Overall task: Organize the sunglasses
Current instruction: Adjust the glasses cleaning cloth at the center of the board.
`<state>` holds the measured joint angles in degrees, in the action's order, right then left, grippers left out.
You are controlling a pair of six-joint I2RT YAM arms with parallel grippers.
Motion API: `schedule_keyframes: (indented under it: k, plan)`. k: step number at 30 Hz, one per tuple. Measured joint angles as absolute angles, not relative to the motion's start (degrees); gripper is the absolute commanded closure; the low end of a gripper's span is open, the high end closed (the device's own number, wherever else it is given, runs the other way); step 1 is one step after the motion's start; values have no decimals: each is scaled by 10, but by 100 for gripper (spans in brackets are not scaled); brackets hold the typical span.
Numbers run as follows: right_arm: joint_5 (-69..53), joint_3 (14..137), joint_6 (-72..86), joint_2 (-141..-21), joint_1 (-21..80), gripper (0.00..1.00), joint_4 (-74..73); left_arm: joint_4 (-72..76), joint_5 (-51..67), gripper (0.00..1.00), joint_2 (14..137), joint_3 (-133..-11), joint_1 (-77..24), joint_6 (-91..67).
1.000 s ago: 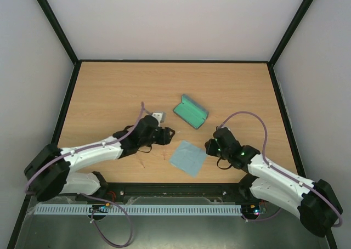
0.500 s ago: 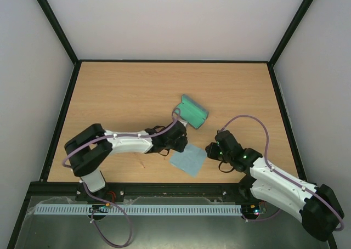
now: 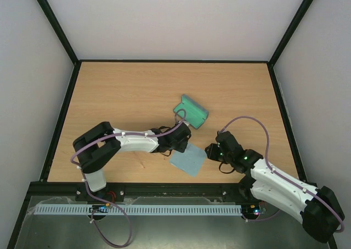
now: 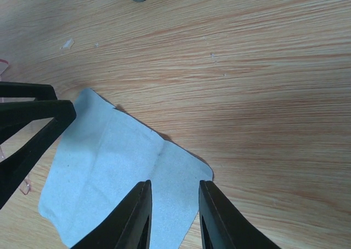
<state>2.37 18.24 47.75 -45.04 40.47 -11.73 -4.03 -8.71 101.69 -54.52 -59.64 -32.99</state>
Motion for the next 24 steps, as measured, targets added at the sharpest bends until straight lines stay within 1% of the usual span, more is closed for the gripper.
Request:
schedule_keyframes:
  k: [2,6,9,10,14,15,24]
  plan:
    - [22,182,477,-449,405,74,-117,-43,-93,66,1022,-547,-596,-330]
    - [18,182,477,-446,405,74,-117,-48,-101,67,1042,-556,-599,-330]
    - [17,181,477,-444,405,74,-117,-48,-107,71,1045,-559,-604,-330]
    - [17,181,477,-443,405,74,-117,-48,-108,74,1047,-560,-605,-329]
    - [17,181,477,-442,405,74,-117,-46,-117,96,1054,-566,-608,-331]
    - [17,181,477,-442,405,74,-117,-46,-119,97,1055,-566,-609,-331]
    - [16,180,477,-444,405,74,-117,-47,-128,98,1056,-566,-609,-339]
